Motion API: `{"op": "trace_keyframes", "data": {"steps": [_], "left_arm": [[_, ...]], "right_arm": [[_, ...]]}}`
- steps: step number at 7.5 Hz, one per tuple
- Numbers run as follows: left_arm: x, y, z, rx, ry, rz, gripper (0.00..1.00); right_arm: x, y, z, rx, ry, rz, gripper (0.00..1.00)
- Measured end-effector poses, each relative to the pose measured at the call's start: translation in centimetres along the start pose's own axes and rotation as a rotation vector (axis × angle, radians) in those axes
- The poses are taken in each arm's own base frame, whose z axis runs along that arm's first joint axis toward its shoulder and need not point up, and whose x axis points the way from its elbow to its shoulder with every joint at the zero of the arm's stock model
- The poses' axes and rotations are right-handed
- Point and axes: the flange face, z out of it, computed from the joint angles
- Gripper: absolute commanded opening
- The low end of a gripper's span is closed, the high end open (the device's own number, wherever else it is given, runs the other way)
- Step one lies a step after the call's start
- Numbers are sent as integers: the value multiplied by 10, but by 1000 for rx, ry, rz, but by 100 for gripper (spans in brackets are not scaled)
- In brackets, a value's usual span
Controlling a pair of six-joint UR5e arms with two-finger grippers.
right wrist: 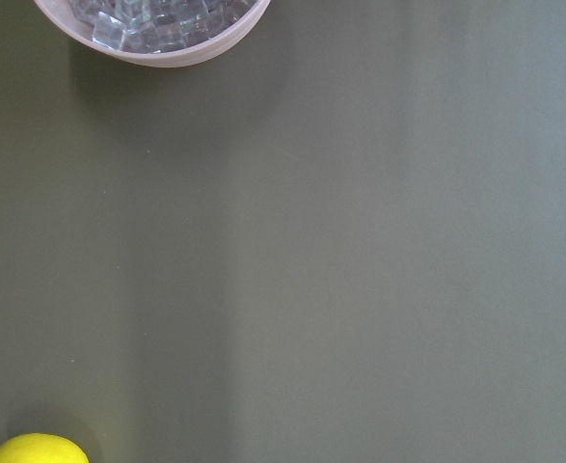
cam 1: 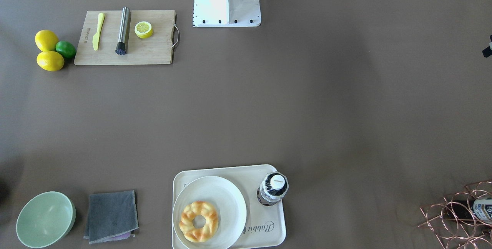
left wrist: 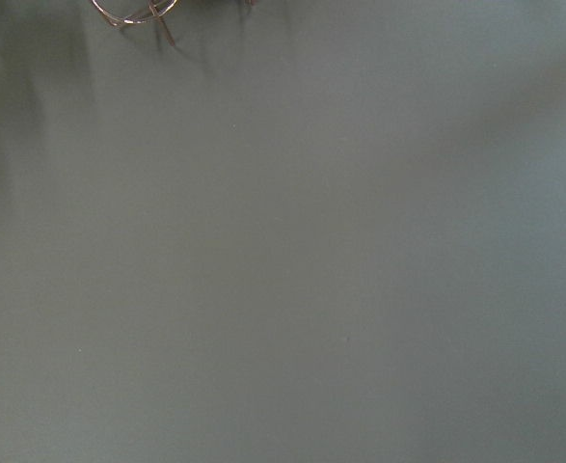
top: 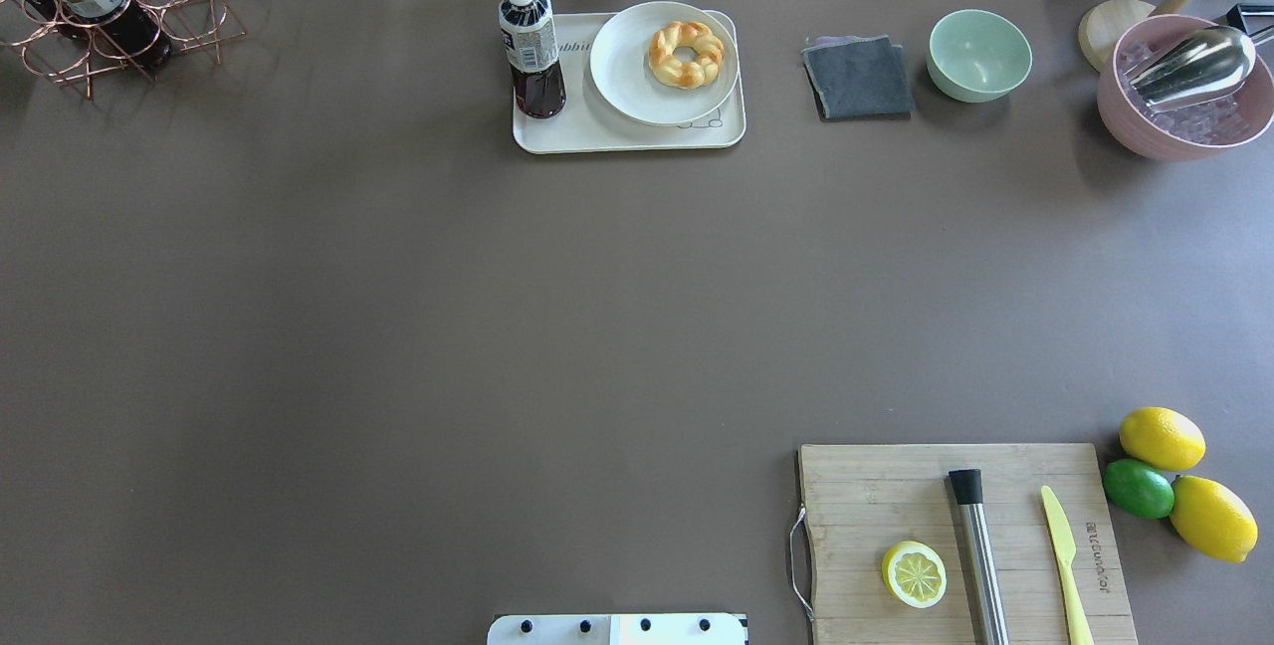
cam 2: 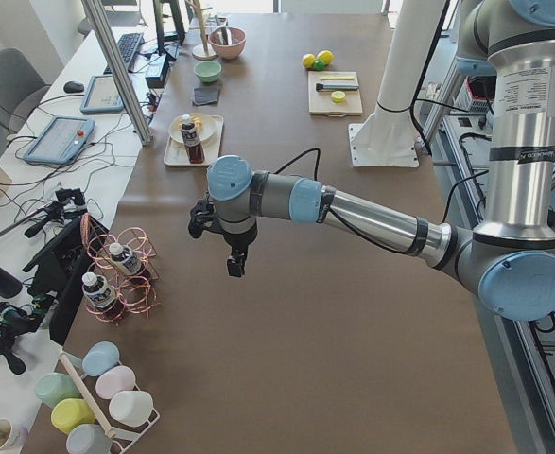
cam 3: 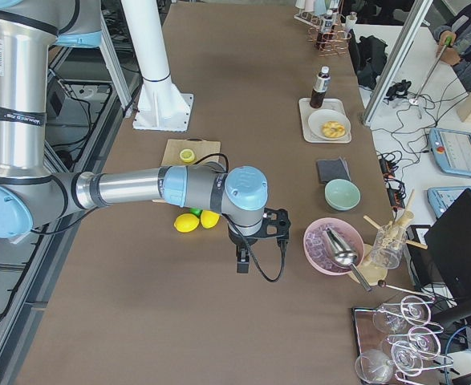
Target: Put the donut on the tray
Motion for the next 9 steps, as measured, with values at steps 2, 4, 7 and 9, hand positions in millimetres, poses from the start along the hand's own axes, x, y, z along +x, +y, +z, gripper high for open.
{"op": "trace_keyframes", "data": {"steps": [2,4,7,9], "left_arm": [[-33,23,-6,42,-16,168,98],[-48,32,-5,58,-26,233,98],[-65,37,-2,56,-28,216,98],[-71,39,-2,54,-29,207,98]], "right_arm": [[0,-2,-5,6,2,0,100],[2,-2,-10,17,3,6,100],[5,-1,-17,33,3,11,100],[5,0,-20,39,4,12,100]]}}
